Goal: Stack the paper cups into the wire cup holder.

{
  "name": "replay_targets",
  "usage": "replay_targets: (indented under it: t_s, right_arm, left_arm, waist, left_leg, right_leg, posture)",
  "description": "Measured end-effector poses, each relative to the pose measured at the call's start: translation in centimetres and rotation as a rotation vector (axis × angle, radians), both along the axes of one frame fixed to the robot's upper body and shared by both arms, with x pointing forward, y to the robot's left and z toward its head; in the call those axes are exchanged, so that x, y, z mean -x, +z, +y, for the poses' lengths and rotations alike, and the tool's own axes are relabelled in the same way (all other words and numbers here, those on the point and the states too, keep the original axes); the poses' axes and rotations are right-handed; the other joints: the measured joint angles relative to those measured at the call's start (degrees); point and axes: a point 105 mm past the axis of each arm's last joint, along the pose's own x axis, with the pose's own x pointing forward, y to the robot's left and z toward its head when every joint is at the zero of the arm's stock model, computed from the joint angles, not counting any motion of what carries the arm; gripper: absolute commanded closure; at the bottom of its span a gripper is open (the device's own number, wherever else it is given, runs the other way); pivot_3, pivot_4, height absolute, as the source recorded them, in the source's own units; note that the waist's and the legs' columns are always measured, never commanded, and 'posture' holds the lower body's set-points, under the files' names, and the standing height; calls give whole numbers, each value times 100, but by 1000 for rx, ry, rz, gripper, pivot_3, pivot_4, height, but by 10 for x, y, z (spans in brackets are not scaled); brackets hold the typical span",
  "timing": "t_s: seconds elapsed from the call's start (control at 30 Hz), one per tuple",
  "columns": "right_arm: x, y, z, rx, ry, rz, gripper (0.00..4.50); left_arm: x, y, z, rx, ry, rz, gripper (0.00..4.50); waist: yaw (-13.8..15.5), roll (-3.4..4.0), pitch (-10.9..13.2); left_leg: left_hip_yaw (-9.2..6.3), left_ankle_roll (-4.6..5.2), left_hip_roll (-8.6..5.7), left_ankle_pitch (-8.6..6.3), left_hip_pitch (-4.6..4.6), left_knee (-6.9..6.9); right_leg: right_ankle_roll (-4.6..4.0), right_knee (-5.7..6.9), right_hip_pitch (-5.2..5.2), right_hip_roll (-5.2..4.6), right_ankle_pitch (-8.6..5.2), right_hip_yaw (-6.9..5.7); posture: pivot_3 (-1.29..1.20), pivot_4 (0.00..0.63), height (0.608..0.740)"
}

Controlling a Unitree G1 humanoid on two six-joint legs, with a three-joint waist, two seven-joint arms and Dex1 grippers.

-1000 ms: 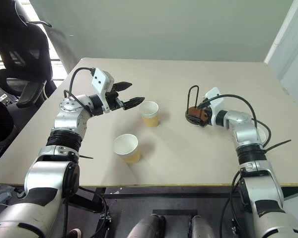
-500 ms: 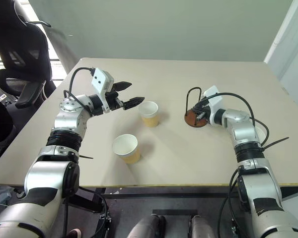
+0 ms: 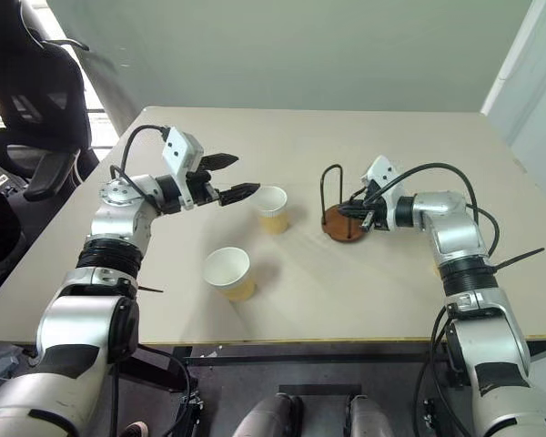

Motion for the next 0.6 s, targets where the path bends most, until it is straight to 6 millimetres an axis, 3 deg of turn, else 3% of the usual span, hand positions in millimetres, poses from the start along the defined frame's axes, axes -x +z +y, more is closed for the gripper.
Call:
replay_targets:
  t_s: [0.3,0.6]
  right_arm:
    - [19,-2,18,38,160,38,4472]
    - [28,-10,22,84,248,64,4472]
  left_arm:
    - [3,4,3,-38,-35,7,0]
    - [5,3,3,-45,-52,14,0]
  waist:
    - [5,0,0]
    - [2,0,0]
  left_leg:
    - [-2,0,-2,3,-1,0]
    - [-2,-1,-2,6,-1,0]
  right_leg:
    - [-4,1,-1,0,-3,1]
    - [-7,8,-3,0,-4,1]
  posture:
    - [0,150,740]
    - [0,150,740]
